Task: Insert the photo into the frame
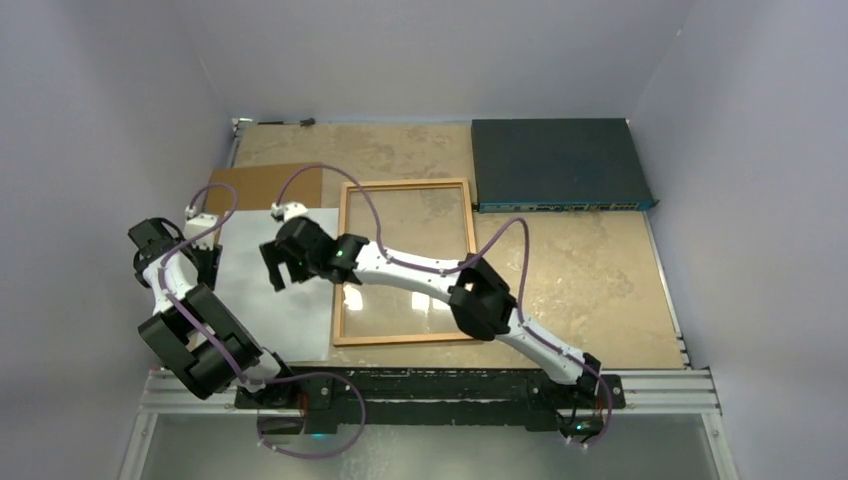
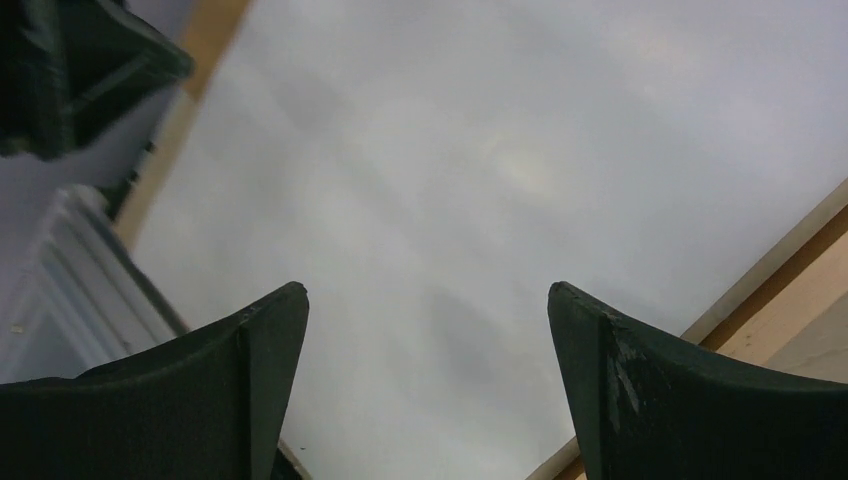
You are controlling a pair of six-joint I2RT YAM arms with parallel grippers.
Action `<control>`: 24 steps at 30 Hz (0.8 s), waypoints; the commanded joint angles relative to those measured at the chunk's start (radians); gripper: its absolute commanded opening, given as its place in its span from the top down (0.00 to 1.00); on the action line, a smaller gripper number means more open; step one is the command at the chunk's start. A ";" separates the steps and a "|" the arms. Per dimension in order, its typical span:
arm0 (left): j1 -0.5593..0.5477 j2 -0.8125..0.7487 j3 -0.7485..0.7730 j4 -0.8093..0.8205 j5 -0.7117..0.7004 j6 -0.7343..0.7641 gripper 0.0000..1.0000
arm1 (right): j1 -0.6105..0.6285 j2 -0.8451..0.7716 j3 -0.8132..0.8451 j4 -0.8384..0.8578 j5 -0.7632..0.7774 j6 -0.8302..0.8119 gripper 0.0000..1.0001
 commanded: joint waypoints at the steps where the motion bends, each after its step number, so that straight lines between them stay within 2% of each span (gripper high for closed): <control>1: 0.018 0.014 -0.065 0.089 0.002 0.062 0.54 | -0.008 0.048 0.052 -0.126 0.082 -0.022 0.07; 6: 0.018 0.033 -0.131 0.164 -0.019 0.082 0.56 | 0.005 0.059 0.023 -0.118 0.117 -0.016 0.07; 14: 0.019 0.076 -0.157 0.338 -0.158 0.068 0.60 | 0.009 0.075 0.011 -0.169 0.168 0.014 0.07; 18: 0.022 0.101 -0.113 0.215 -0.090 0.068 0.57 | 0.010 0.058 -0.028 -0.159 0.175 0.019 0.06; 21: 0.023 0.151 -0.054 0.094 -0.017 0.047 0.53 | 0.010 0.049 -0.060 -0.155 0.122 0.028 0.06; 24: 0.024 0.192 -0.023 0.039 0.015 0.036 0.46 | 0.010 0.047 -0.072 -0.148 0.101 0.035 0.06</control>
